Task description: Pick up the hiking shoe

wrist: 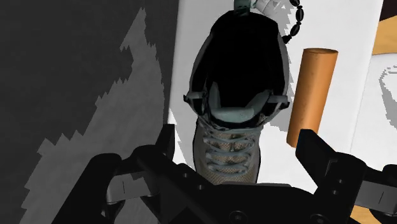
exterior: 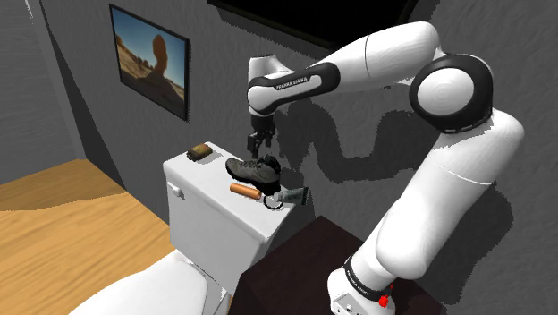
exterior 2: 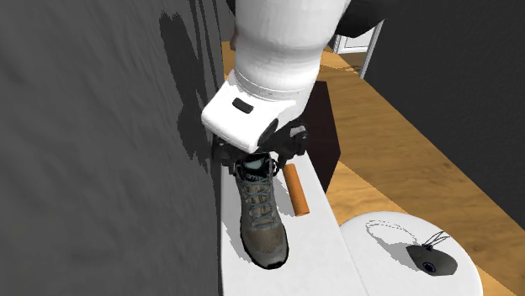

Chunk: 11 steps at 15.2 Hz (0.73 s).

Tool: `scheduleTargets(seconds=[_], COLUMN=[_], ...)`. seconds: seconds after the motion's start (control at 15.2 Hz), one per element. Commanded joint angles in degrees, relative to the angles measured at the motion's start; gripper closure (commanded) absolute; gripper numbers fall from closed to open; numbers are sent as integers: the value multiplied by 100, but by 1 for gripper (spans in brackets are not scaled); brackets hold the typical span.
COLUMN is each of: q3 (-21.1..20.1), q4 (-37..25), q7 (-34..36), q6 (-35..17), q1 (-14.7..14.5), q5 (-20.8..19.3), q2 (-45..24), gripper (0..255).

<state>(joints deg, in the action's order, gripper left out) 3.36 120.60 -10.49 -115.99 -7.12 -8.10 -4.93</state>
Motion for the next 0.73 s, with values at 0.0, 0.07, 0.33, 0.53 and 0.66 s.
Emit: scheduleTargets(seconds=[0.0, 0.07, 0.33, 0.53, 0.66], q3=[-45, -64, -61, -58, -57], q4=[-275, -398, -295, -231, -220], q7=[-122, -172, -134, -104, -99], q6=[-166, -214, -485, -686, -724], q1=[-42, -58, -54, -51, -50], q5=[-71, -105, -121, -134, -136], q2=[-472, -657, -828, -966, -994], gripper=[0, 0, 0, 0, 0])
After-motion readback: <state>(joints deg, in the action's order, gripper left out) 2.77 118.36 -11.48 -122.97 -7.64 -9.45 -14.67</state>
